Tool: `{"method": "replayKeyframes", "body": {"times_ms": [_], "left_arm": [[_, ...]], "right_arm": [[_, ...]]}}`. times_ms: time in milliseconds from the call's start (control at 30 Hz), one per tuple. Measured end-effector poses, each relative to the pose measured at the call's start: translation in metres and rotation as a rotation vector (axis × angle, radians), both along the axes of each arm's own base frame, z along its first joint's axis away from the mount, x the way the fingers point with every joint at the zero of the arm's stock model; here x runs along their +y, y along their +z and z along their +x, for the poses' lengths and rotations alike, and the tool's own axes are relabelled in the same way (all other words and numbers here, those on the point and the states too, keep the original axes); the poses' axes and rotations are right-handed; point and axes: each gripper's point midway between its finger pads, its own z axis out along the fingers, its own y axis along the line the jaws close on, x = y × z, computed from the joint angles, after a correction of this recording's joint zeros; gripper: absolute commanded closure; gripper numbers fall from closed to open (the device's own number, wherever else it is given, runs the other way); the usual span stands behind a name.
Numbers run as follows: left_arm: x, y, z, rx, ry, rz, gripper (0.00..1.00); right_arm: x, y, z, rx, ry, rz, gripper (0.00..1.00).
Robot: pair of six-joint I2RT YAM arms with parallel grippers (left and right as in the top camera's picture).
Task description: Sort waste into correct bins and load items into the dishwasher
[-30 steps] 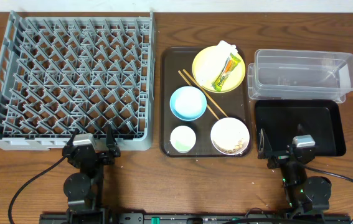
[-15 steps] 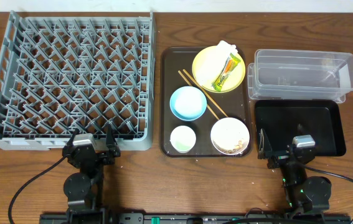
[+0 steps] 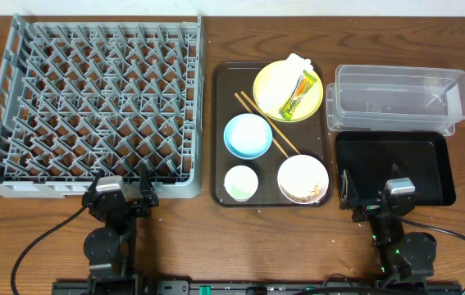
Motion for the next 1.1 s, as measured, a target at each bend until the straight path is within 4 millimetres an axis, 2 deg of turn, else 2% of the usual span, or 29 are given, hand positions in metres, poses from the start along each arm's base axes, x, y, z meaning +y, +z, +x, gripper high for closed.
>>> {"method": "replayKeyframes", "body": {"times_ms": [733,1100], "left_arm": [[0.000,0.000,0.000,0.000,0.000,0.000,0.11],[0.000,0.000,0.000,0.000,0.000,0.000,0.11]], "right_arm": [[0.002,0.002,0.000,-0.007,0.011,0.001,0.01],[0.010,0.030,-0.001,-0.123,0.057,0.010,0.01]]}}
